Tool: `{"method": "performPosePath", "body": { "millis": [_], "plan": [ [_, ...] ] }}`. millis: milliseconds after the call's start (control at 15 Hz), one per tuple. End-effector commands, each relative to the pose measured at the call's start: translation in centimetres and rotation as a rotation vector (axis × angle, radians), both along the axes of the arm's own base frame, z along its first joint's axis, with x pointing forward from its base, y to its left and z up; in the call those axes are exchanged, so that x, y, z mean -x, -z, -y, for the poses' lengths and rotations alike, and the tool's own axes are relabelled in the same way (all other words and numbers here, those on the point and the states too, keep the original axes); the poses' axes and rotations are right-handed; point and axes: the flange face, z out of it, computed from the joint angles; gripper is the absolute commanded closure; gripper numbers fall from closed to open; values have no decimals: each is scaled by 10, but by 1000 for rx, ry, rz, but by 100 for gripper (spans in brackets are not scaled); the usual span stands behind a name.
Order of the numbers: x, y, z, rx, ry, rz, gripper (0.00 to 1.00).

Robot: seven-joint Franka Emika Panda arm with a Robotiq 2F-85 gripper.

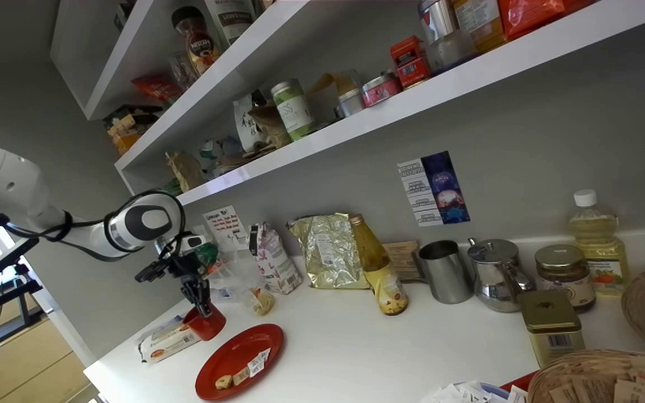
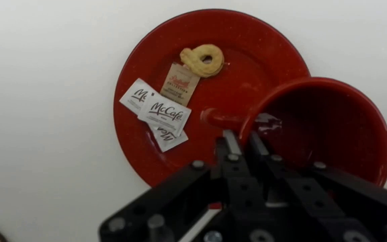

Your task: Put the cup on the plate

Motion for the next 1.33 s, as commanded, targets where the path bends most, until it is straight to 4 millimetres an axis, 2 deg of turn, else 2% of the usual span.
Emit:
{"method": "performPosePath", "body": {
  "millis": [0, 333, 933, 1267],
  "plan": [
    [8, 21, -10, 19, -51, -26, 98],
    [2, 44, -4, 29, -41, -62, 98],
    [-38, 69, 35, 21, 40, -94, 98],
    [-47, 89, 39, 9, 33, -139, 98]
  ]
}}
